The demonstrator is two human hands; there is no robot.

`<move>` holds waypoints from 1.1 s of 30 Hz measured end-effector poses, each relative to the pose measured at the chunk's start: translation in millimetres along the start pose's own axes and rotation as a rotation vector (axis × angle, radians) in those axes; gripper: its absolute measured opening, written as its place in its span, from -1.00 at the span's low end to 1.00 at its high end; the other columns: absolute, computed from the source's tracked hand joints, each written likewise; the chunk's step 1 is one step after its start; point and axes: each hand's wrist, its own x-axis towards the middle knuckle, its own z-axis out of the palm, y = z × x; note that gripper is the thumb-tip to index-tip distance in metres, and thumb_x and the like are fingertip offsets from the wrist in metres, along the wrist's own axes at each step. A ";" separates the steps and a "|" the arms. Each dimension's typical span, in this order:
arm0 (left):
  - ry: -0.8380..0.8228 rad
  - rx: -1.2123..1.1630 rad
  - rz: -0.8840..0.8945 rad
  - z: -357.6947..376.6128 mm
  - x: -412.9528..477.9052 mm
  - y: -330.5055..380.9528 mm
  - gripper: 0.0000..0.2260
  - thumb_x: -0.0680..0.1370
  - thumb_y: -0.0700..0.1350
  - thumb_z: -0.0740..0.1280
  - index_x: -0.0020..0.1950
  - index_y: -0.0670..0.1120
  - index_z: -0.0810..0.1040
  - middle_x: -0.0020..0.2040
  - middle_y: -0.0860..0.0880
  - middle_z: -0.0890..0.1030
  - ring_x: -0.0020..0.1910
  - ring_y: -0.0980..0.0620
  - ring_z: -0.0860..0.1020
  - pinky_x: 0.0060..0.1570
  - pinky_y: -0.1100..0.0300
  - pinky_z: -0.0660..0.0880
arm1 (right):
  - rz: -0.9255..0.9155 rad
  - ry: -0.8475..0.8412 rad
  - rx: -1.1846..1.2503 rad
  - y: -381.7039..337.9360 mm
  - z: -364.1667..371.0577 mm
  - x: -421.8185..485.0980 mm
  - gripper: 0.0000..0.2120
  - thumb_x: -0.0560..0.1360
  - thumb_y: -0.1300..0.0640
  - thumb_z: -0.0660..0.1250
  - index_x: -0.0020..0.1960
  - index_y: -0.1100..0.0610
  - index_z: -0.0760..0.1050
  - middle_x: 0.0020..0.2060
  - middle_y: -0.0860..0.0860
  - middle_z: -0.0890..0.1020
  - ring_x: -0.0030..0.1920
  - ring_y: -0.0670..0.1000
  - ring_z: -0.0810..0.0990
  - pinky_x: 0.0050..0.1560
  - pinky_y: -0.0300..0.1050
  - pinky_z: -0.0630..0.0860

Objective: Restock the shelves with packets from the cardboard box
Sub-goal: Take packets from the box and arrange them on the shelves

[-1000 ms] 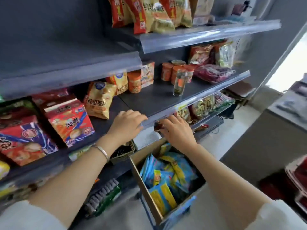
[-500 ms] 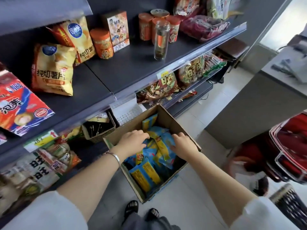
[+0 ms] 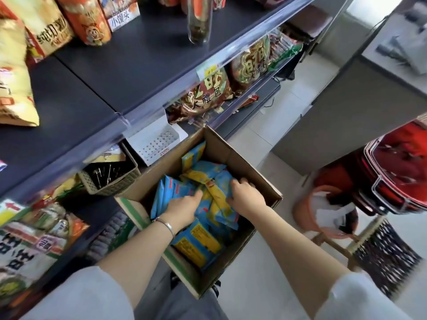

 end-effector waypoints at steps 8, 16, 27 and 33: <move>0.064 -0.059 0.036 -35.7 -14.3 -21.9 -0.72 0.55 -0.04 0.32 0.17 -0.05 0.32 -0.08 -0.05 0.52 0.00 -0.15 0.55 -0.26 0.08 0.38 | 0.155 0.066 0.001 -21.0 3.4 14.5 -0.18 0.41 -0.13 0.43 0.48 0.13 0.10 0.27 0.15 0.37 0.25 0.24 0.40 0.17 0.12 0.41; 0.182 -0.050 0.003 -81.7 -36.8 -39.5 -0.77 0.52 0.00 0.32 0.03 -0.03 0.32 -0.03 -0.07 0.55 0.02 -0.15 0.55 -0.27 0.12 0.33 | 0.124 0.082 0.149 -29.4 -27.0 4.6 -0.73 0.50 0.13 0.27 0.19 0.09 0.39 0.12 0.10 0.48 0.11 0.20 0.54 -0.17 -0.05 0.42; 0.601 -0.465 -0.227 -172.2 -128.4 -54.0 -0.55 0.46 -0.03 0.39 0.34 0.03 0.41 0.26 -0.08 0.53 0.21 -0.11 0.50 0.07 0.10 0.45 | -0.163 0.370 0.193 -61.0 -148.0 -48.5 -0.62 0.52 0.02 0.28 0.32 -0.06 0.35 0.11 0.07 0.57 0.09 0.16 0.56 -0.10 -0.04 0.47; 1.011 -0.692 -0.225 -216.3 -234.0 -63.3 -0.74 0.41 -0.22 0.44 0.06 -0.04 0.54 -0.08 -0.02 0.58 -0.05 -0.06 0.56 -0.13 0.14 0.46 | -0.518 0.579 0.414 -117.8 -213.7 -100.3 -0.78 0.52 0.03 0.32 0.09 0.10 0.39 -0.15 0.05 0.57 -0.15 0.13 0.56 -0.21 0.01 0.49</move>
